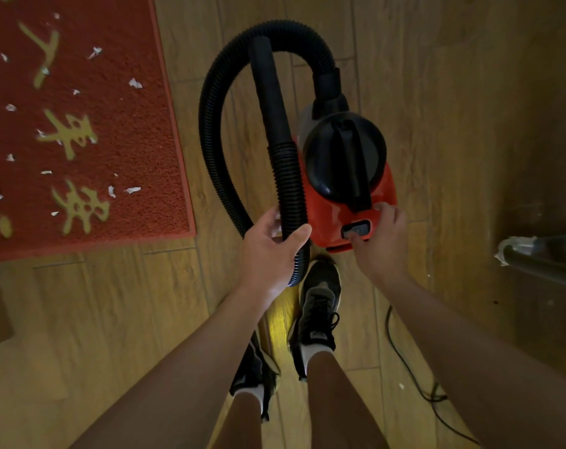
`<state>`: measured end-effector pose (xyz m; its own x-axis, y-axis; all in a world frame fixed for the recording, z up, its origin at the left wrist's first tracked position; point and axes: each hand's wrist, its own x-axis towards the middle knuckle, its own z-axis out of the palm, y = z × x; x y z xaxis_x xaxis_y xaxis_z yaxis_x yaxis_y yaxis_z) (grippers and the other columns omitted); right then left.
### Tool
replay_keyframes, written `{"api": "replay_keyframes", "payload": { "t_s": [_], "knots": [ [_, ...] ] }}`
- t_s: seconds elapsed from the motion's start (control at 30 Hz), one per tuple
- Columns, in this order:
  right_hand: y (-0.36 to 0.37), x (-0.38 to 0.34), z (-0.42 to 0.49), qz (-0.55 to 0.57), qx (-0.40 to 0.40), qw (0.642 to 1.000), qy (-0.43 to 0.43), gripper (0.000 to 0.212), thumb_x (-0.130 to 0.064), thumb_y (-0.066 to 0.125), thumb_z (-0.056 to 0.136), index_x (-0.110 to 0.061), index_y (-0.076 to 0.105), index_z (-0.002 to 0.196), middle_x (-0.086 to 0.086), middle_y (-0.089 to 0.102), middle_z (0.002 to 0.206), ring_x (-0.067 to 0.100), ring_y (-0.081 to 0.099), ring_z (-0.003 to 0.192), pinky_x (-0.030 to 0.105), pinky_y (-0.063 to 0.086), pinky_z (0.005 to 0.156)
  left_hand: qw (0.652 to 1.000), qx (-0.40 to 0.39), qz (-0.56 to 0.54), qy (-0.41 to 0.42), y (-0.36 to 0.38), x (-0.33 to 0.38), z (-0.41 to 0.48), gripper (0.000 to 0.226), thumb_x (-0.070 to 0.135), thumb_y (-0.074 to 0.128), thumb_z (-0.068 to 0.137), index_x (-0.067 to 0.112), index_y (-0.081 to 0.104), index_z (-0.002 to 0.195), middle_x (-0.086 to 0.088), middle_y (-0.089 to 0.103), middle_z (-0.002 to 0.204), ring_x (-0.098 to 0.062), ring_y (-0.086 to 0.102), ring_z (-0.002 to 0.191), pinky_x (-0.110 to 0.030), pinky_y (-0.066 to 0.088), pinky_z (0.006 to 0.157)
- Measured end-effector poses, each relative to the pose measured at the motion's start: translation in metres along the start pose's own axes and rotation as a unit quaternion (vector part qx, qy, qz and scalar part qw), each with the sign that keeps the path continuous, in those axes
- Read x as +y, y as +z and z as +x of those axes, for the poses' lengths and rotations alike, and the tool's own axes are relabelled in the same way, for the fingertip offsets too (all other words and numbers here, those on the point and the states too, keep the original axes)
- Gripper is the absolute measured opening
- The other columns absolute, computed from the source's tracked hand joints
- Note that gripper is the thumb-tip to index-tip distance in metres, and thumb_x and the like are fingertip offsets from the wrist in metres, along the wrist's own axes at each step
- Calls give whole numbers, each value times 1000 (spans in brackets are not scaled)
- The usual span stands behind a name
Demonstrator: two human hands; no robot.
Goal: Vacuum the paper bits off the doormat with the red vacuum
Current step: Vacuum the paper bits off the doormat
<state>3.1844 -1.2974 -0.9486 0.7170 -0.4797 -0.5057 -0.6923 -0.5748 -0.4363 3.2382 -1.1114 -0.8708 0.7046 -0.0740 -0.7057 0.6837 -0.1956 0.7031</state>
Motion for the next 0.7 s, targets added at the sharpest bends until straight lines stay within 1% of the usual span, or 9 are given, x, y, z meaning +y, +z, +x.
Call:
{"api": "replay_keyframes", "payload": {
  "t_s": [0.07,0.13,0.23,0.33,0.4,0.53,0.63,0.7],
  "knots": [
    [3,2,0,-2,12,1000,-3,68,-21,82,80,-15,44,136,8,41,139,29,47,127,43,47,102,1000,1,1,1,-2,-3,1,26,13,69,95,19,69,120,1,75,109,-17,73,101,-44,57,97],
    [5,2,0,2,19,1000,-3,68,-20,82,79,-14,44,136,11,41,139,31,48,126,43,47,102,1000,0,0,4,-3,-4,1,25,11,69,95,19,69,119,2,75,107,-16,72,101,-42,57,96],
    [7,2,1,-5,29,1000,3,69,-18,82,80,-12,45,136,13,40,139,32,49,123,37,46,99,1000,-3,-8,4,-5,-4,1,26,7,67,95,23,69,115,9,75,100,-9,71,98,-28,57,88],
    [7,0,2,-20,27,999,11,68,-18,81,81,-13,43,138,12,39,140,30,53,117,30,44,86,1000,-6,-22,-5,-7,-5,2,26,5,65,96,21,68,116,11,75,97,-6,71,94,-21,55,83],
    [8,0,3,-28,23,999,10,68,-17,81,82,-13,42,138,12,38,139,29,55,113,30,45,84,1000,-7,-24,-10,-7,-6,1,26,5,64,96,22,68,115,13,75,95,-5,71,93,-21,55,83],
    [11,-2,6,-44,29,999,5,70,-16,82,79,-12,41,135,13,39,134,31,55,109,39,53,84,999,-22,-32,-19,-5,-7,-3,28,3,63,97,24,68,115,14,75,97,-6,71,96,-24,56,88],
    [12,-2,8,-49,26,998,2,68,-16,82,80,-12,41,134,14,39,133,32,54,110,38,52,84,999,-28,-34,-27,-3,-11,-6,28,5,63,97,19,67,121,6,75,107,-10,71,103,-27,55,90],
    [12,-2,11,-42,26,999,-5,67,-13,81,79,-11,41,133,15,39,132,33,53,110,41,53,87,998,-31,-44,-29,-2,-12,-8,28,4,63,97,19,67,120,0,74,112,-12,71,104,-24,55,87]
  ]
}}
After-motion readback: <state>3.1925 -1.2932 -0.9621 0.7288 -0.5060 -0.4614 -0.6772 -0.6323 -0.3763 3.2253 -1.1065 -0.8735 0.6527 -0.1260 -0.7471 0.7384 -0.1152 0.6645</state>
